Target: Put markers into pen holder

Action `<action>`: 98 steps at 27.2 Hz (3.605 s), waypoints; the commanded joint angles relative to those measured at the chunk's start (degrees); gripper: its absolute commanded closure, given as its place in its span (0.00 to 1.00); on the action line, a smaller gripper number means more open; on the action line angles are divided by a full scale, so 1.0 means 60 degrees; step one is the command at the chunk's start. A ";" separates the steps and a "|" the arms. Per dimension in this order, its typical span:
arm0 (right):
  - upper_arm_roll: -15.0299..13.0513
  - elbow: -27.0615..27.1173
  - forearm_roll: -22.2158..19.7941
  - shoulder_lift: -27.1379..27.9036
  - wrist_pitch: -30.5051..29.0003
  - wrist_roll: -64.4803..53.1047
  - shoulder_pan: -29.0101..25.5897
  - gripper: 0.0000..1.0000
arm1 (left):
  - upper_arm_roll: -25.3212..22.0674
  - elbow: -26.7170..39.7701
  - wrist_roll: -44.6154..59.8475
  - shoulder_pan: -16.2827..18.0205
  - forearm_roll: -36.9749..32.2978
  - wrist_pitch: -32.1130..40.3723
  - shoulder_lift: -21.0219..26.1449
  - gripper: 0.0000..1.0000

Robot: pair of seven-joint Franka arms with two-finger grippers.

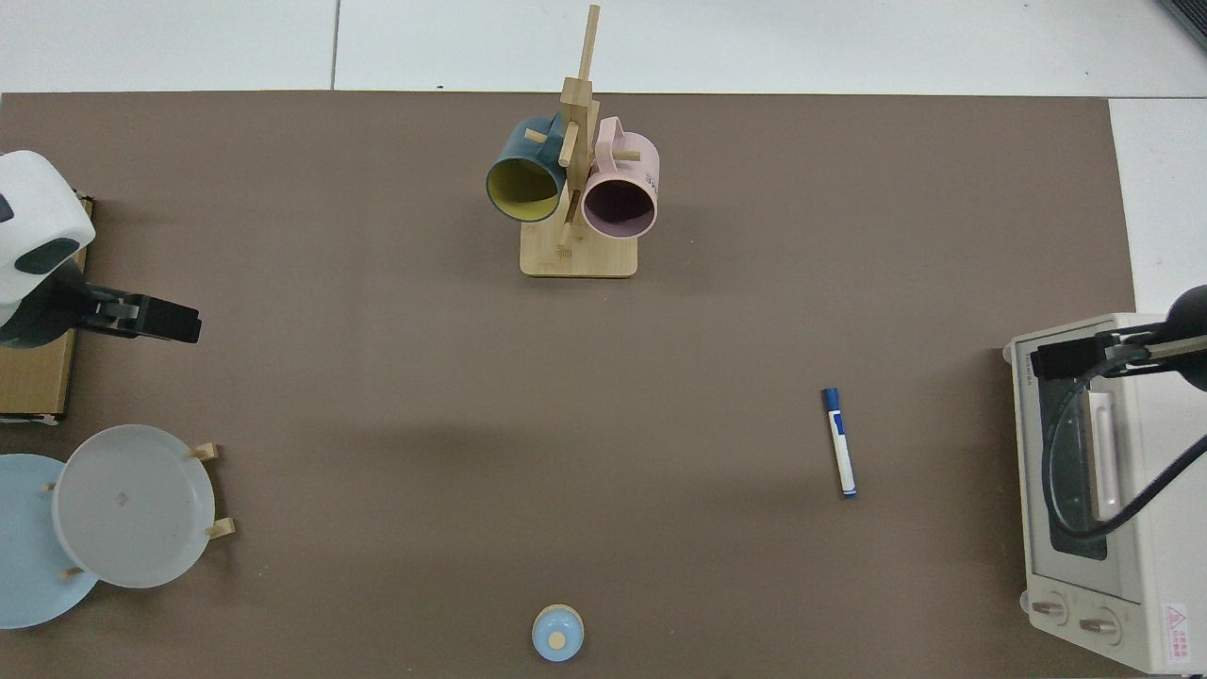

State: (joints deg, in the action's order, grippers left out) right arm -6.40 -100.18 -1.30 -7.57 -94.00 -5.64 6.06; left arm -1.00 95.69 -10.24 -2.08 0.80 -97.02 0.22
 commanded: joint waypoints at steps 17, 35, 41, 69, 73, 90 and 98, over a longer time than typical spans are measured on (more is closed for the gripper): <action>0.0145 0.0173 0.0086 -0.0115 0.0521 0.0398 -0.0073 0.00 | -0.0054 0.0296 -0.0080 -0.0107 0.0072 -0.0251 -0.0140 0.00; 0.0247 -0.0163 0.0408 0.0061 -0.0314 0.1555 0.0219 0.00 | -0.0069 0.0252 -0.0095 -0.0151 0.0043 -0.0617 -0.0081 0.00; 0.0247 -0.1128 0.0408 0.0222 -0.1338 0.1555 0.0659 0.00 | -0.0069 -0.0069 -0.0138 -0.0151 -0.0001 -0.1056 0.0284 0.00; 0.0261 -0.4645 0.0422 0.1980 -0.5205 0.1584 0.1129 0.00 | -0.0244 0.0267 -0.0065 -0.0283 -0.0030 -0.0984 0.0695 0.00; 0.0247 -0.4822 0.0422 0.2243 -0.5865 0.1774 0.1348 0.00 | -0.0259 0.0281 -0.0168 -0.0268 -0.0030 -0.0882 0.0637 0.00; 0.0247 -0.5232 0.0422 0.2419 -0.6232 0.2214 0.1261 0.32 | -0.0376 0.1365 -0.0578 -0.0253 -0.0045 -0.1628 0.0094 0.00; 0.0247 -0.5232 0.0422 0.2434 -0.6291 0.2273 0.1261 0.65 | -0.0376 0.1380 -0.0578 -0.0253 -0.0045 -0.1614 0.0094 0.00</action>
State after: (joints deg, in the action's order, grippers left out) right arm -5.23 -130.53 0.44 7.29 -129.54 7.68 14.22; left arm -2.49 101.39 -12.91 -2.82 0.76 -104.99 2.65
